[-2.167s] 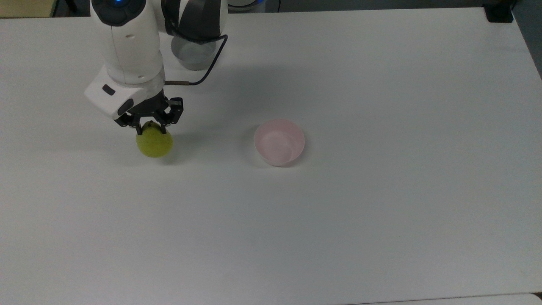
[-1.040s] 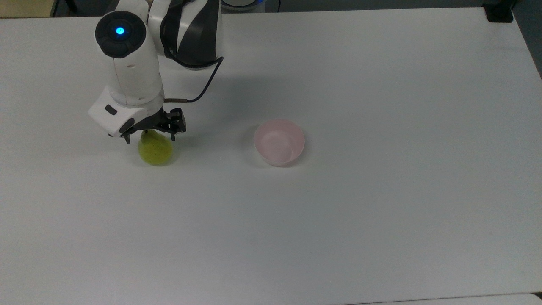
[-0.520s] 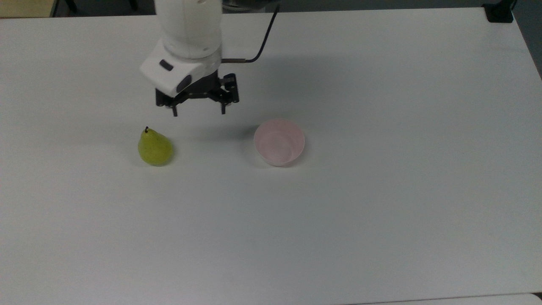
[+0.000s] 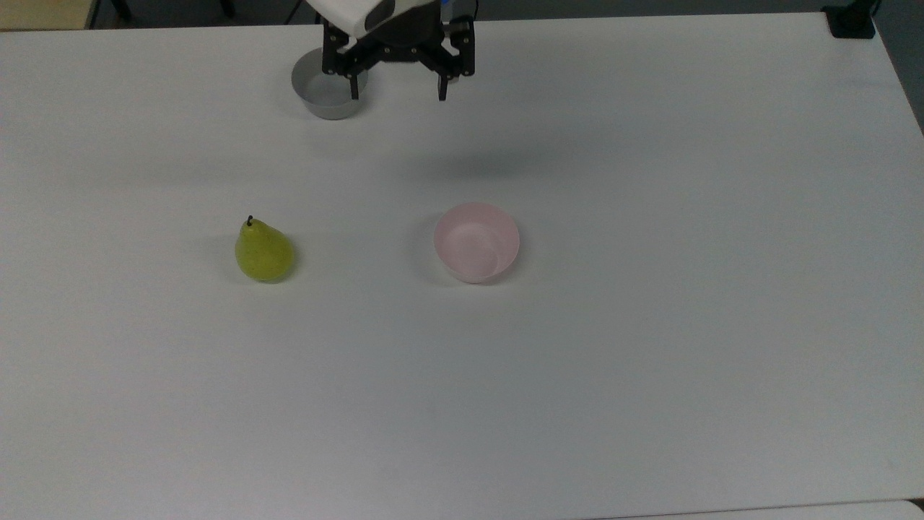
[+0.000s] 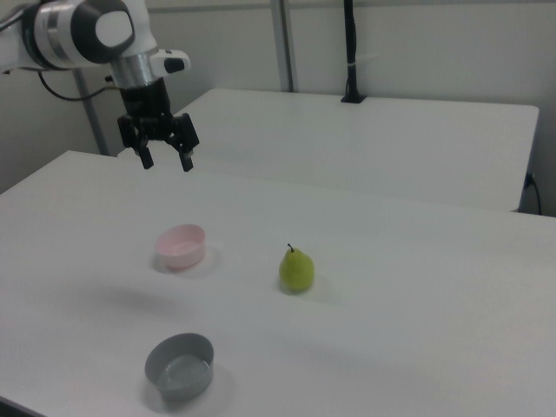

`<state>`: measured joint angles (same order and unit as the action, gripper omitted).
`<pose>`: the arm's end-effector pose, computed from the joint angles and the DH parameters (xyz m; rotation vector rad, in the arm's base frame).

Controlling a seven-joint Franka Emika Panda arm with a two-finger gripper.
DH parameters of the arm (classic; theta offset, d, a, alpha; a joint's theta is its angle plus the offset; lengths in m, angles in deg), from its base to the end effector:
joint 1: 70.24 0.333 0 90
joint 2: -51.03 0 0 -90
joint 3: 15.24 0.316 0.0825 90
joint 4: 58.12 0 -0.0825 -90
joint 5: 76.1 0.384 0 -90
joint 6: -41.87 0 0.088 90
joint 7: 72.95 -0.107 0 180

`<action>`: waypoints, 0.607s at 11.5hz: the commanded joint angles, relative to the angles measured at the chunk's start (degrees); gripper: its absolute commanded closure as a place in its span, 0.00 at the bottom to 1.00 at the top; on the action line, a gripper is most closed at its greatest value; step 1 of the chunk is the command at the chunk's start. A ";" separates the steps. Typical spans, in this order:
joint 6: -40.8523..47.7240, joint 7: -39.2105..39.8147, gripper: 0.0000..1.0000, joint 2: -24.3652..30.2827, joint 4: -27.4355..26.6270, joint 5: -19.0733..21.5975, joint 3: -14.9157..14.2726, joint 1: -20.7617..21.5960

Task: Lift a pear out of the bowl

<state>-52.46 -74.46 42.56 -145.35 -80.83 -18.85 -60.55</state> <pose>0.6010 0.0583 0.5689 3.0457 0.1334 -0.0267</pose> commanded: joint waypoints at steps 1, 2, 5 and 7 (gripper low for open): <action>2.05 -1.04 0.00 6.08 -3.64 -0.10 0.98 -3.18; 1.96 -0.78 0.00 6.70 -4.17 -0.10 1.59 -4.41; 1.61 -0.43 0.00 7.06 -4.18 -0.10 3.26 -6.97; 1.70 -0.43 0.00 7.06 -4.09 -0.10 3.18 -6.88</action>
<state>-50.72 -74.51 48.08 -147.64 -80.83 -16.57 -66.80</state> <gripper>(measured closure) 0.000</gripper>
